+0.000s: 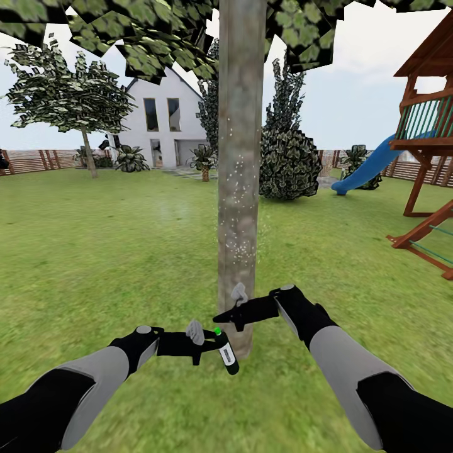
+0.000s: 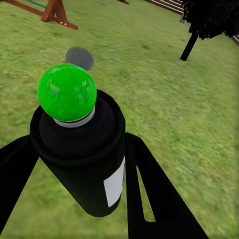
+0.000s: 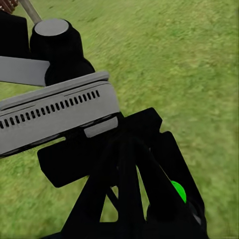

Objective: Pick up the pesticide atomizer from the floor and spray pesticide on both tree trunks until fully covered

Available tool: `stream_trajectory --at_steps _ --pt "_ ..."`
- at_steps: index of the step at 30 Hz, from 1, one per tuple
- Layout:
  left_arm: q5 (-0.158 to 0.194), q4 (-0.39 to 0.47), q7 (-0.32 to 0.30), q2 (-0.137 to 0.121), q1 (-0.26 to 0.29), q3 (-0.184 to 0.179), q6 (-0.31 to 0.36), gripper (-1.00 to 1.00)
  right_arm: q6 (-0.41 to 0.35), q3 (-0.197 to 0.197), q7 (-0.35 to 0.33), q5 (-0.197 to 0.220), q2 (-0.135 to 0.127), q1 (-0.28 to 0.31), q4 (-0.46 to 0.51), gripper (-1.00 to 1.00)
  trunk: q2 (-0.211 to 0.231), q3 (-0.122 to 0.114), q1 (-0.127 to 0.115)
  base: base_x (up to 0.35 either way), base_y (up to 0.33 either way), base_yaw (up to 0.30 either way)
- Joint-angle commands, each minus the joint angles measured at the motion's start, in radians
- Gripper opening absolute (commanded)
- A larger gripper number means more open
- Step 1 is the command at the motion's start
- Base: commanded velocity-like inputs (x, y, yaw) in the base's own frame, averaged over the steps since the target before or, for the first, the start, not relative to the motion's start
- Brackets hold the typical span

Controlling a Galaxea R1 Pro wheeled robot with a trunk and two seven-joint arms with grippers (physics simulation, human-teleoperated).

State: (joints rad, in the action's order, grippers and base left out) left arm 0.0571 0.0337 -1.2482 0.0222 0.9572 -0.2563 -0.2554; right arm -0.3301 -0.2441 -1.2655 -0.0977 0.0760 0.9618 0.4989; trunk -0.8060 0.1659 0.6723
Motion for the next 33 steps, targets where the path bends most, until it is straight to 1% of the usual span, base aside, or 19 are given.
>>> stream_trajectory --at_steps 1,3,5,7,30,32,33 --pt "0.0 0.0 0.003 0.0 0.0 0.003 -0.002 -1.0 0.0 0.0 0.001 -0.001 -0.001 0.0 0.0 -1.0 0.0 0.0 0.0 0.0 0.0 0.0" --pt "0.0 0.0 0.003 0.0 0.0 0.003 -0.002 -1.0 0.0 -0.001 0.003 -0.002 -0.001 0.0 -0.001 -1.0 0.0 0.0 0.0 0.0 0.0 0.0" --pt "0.0 0.0 0.003 0.0 0.0 0.003 -0.002 -1.0 0.0 -0.002 0.038 -0.002 0.0 0.0 -0.003 -1.0 0.0 0.0 0.0 0.0 0.0 0.0" --pt "0.0 0.0 0.003 0.001 0.0 0.003 -0.002 -1.0 0.001 -0.003 0.048 -0.002 0.001 0.0 -0.007 -1.0 0.0 0.0 0.0 0.0 0.0 0.0" --pt "0.0 0.002 0.004 -0.004 0.0 0.006 -0.001 -1.0 0.003 -0.002 0.055 -0.002 -0.004 0.0 -0.015 -1.0 0.0 0.0 0.0 0.0 0.0 0.0" --pt "0.0 0.002 0.004 -0.004 0.0 0.006 -0.001 -1.0 0.006 -0.003 0.055 -0.016 -0.004 0.0 -0.047 -1.0 0.0 0.0 0.0 0.0 0.0 0.0" --pt "0.0 0.002 0.004 -0.004 0.001 0.006 -0.001 -1.0 0.007 -0.002 0.055 -0.039 -0.004 0.0 -0.058 -1.0 0.0 0.0 0.0 0.0 0.0 0.0"
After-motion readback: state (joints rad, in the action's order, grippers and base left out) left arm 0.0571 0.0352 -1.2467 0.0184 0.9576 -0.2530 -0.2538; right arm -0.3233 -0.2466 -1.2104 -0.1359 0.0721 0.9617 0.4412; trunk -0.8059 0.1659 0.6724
